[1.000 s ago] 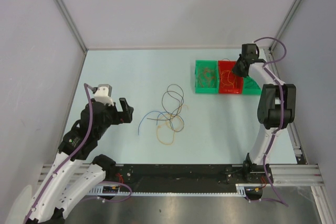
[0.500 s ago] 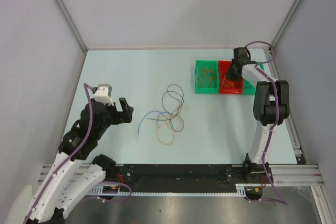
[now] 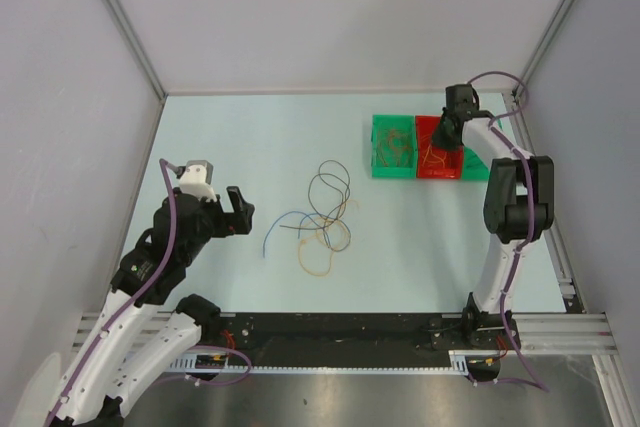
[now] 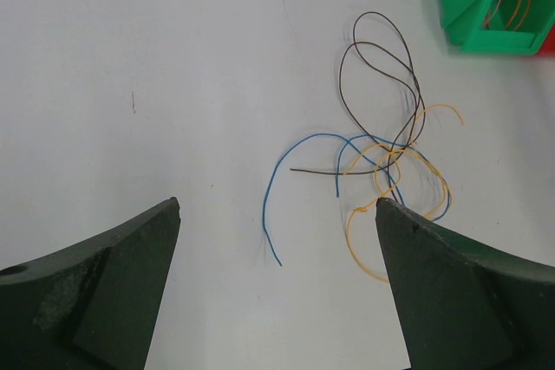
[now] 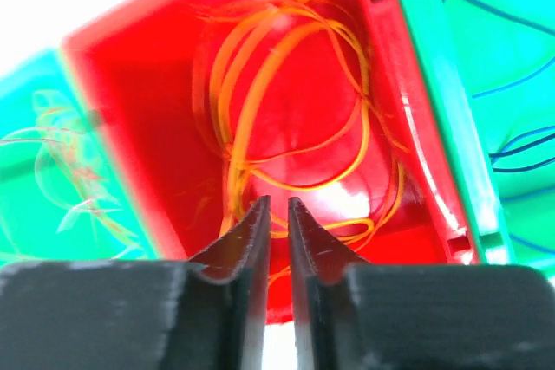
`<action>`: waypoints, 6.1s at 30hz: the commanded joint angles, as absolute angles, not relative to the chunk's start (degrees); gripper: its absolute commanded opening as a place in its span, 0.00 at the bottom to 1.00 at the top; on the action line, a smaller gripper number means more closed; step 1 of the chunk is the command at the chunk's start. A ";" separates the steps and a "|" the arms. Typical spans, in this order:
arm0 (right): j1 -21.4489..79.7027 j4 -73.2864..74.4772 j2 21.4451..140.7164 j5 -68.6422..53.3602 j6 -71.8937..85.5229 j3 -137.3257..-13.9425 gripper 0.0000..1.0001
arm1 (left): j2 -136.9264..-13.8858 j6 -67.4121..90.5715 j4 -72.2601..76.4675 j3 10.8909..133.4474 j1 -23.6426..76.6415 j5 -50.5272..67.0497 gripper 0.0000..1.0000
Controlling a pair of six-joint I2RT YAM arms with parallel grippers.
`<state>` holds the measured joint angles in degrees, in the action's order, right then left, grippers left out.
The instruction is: Untangle the cables
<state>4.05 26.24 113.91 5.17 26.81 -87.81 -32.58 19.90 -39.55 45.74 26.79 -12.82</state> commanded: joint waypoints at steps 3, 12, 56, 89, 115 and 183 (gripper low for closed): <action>6.94 31.98 106.35 9.31 24.26 -96.59 0.43 | -31.55 19.25 -37.53 45.62 26.02 -12.13 1.00; 14.57 36.21 97.04 12.04 23.29 -95.63 0.56 | -31.11 19.25 -37.44 45.53 26.02 -11.69 1.00; 37.10 14.07 64.16 19.87 42.10 -33.93 0.56 | -81.64 34.89 -13.36 45.70 62.31 -15.38 0.67; 28.21 5.80 68.73 3.95 38.67 -30.76 0.49 | -90.18 36.48 -17.65 52.55 63.54 -22.24 0.00; 25.58 17.83 46.42 3.00 35.87 -38.75 0.54 | -71.11 11.70 -39.82 103.44 60.82 -11.96 0.01; 40.78 26.27 70.66 -3.26 9.40 -101.77 0.00 | -50.27 22.15 -18.29 47.84 60.82 -8.70 1.00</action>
<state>39.83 22.26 68.73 -11.68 12.27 -95.94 -52.21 18.94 -27.11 53.71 60.88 -7.40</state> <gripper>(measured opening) 0.013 0.996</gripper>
